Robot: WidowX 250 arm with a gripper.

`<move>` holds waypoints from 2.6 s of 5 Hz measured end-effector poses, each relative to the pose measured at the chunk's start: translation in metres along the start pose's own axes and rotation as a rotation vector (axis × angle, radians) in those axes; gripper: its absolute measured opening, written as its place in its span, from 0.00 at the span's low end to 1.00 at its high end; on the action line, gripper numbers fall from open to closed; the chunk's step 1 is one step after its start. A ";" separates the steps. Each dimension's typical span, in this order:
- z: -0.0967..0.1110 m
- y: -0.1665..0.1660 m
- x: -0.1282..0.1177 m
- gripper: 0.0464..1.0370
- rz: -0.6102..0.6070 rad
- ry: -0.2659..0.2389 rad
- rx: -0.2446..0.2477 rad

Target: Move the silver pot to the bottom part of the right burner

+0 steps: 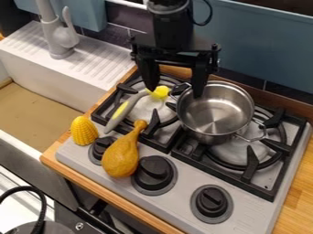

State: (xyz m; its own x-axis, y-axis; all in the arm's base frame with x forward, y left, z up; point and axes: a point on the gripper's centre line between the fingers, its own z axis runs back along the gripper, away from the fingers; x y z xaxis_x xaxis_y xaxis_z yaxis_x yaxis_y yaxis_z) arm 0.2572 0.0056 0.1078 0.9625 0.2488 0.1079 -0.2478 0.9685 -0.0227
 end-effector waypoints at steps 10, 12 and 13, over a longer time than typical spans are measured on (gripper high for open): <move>-0.059 -0.019 -0.018 0.93 0.279 0.031 0.011; -0.055 -0.019 -0.015 0.35 0.230 0.035 0.017; -0.055 -0.020 -0.014 0.13 0.209 0.027 0.020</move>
State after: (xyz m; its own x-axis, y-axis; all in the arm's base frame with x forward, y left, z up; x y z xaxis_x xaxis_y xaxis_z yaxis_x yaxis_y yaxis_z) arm 0.2543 -0.0171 0.0520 0.8926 0.4443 0.0764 -0.4440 0.8958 -0.0219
